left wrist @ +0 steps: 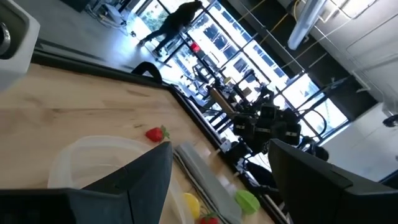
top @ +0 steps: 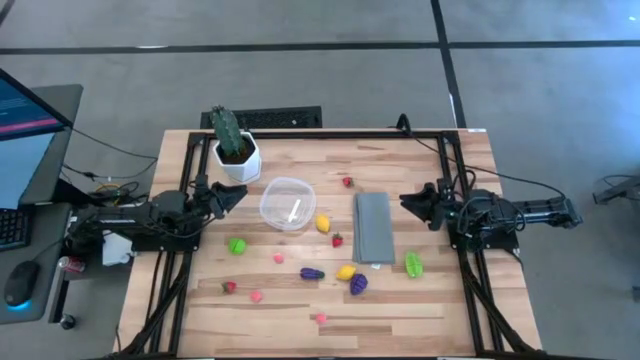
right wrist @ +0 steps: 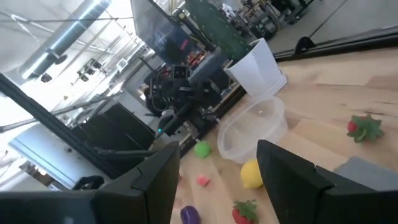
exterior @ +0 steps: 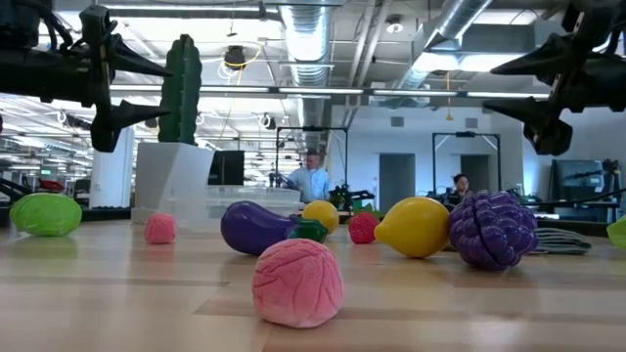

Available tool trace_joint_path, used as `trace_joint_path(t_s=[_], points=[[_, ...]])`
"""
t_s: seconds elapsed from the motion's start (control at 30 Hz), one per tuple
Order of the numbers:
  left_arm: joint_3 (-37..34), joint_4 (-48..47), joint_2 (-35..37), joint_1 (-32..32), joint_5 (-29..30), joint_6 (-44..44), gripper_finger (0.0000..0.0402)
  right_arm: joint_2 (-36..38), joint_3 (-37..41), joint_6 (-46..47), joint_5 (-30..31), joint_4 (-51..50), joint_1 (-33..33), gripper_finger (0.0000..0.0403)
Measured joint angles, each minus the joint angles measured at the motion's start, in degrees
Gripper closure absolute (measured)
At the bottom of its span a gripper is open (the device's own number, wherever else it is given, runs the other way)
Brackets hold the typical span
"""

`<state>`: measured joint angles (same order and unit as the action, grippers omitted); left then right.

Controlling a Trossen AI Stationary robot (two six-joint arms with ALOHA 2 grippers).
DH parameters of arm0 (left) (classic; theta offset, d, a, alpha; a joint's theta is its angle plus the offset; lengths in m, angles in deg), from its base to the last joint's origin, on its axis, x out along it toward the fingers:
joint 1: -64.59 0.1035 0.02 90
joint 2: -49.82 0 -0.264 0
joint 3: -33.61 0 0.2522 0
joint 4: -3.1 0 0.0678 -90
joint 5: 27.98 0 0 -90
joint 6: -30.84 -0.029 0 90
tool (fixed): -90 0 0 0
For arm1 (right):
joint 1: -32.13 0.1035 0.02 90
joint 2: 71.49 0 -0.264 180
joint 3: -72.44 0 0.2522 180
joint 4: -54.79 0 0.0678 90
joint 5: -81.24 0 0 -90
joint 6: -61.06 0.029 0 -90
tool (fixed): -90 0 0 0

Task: Pick and placing Produce into tupperware
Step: Put the top pink peach into the transparent container

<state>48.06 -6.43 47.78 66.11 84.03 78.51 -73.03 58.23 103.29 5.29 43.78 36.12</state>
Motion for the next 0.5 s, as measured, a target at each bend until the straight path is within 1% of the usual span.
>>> trace_joint_path(t_s=[0.2, 0.33, 0.4, 0.5], points=[[0.0, -0.1, 0.0, 0.0, 0.3, -0.1, 0.0145, 0.0, 0.0, 1.3, 0.9, 0.1, 0.0, 0.0164], [0.0, -0.3, 0.0, 0.0, -1.6, -0.3, 0.0145, 0.0, 0.0, 0.6, 0.7, 0.0, 0.2, 0.0164], [0.0, -0.6, -0.1, 0.0, -4.6, -2.1, 0.0145, 0.0, 0.0, -2.8, -0.5, -0.2, 0.4, 0.0164], [0.0, -1.4, -0.2, 0.0, -10.7, -12.4, 0.0145, 0.0, 0.0, -13.0, -1.9, -0.4, 0.9, 0.0164]])
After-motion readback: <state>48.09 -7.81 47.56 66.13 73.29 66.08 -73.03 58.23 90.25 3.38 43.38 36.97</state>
